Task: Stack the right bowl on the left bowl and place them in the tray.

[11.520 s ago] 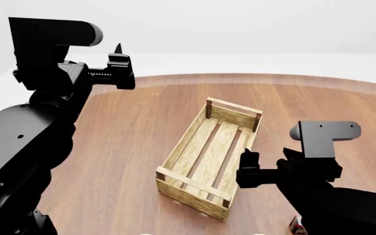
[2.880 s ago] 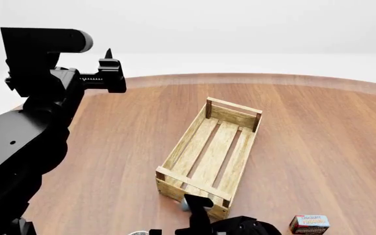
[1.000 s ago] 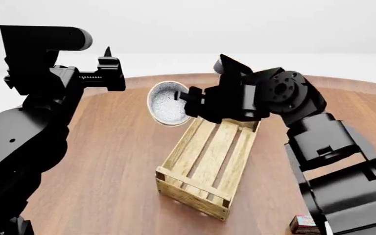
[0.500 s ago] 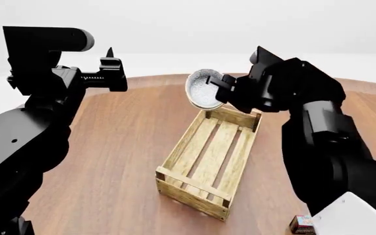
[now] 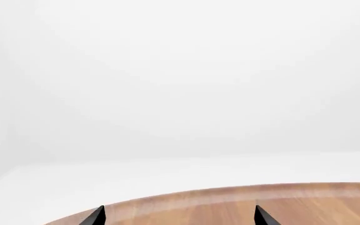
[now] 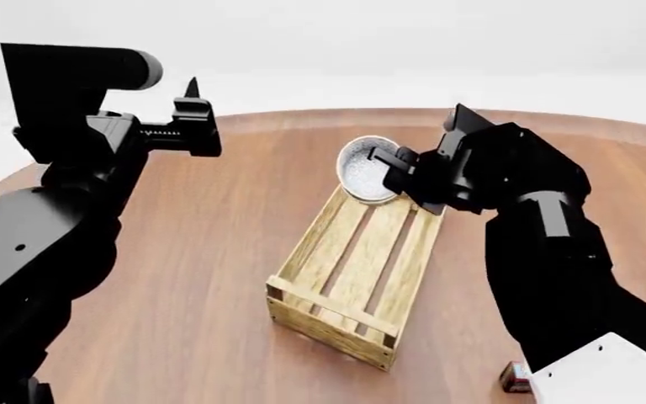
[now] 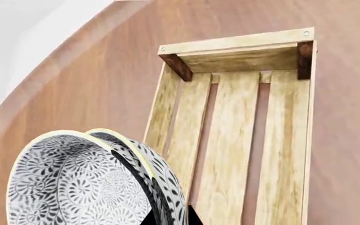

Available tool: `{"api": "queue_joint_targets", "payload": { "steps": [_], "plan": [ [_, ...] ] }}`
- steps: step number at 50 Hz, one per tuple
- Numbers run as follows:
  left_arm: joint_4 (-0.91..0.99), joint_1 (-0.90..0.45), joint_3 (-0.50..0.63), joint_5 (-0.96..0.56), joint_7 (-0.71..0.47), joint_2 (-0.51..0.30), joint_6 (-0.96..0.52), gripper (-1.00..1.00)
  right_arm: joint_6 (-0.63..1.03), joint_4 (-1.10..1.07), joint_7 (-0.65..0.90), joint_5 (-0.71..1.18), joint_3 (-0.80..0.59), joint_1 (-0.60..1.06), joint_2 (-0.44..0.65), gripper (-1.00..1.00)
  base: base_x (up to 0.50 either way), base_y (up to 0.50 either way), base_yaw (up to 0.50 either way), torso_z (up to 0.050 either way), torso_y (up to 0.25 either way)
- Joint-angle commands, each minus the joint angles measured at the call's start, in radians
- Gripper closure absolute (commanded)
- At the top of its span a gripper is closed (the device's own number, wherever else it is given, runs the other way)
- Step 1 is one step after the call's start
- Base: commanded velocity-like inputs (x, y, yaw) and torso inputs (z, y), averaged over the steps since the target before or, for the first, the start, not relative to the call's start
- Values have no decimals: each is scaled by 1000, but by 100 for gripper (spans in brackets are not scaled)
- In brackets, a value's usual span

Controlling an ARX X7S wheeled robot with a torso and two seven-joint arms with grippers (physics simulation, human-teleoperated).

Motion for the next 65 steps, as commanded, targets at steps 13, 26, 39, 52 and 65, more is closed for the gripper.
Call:
{"api": "queue_joint_targets", "payload": {
  "steps": [13, 26, 39, 52, 65],
  "plan": [
    [4, 18, 13, 5, 17, -11, 40, -100, -15, 0, -4, 6, 59, 13, 4, 100, 0, 0, 0, 0, -173],
    [-8, 16, -8, -27, 17, -4, 29, -100, 7, 0, -21, 3, -6, 37, -10, 100, 0, 0, 0, 0, -198],
    [-12, 22, -1, -15, 21, -13, 50, -100, 17, 0, -54, 7, -54, 44, -28, 100, 0, 0, 0, 0, 0],
    [-11, 32, 13, 1, 24, -22, 74, -100, 19, 0, -66, 15, -85, 48, -34, 100, 0, 0, 0, 0, 0],
    [-10, 32, 24, 6, 25, -27, 80, -100, 20, 0, -81, 19, -105, 47, -39, 100, 0, 0, 0, 0, -231]
  ]
}}
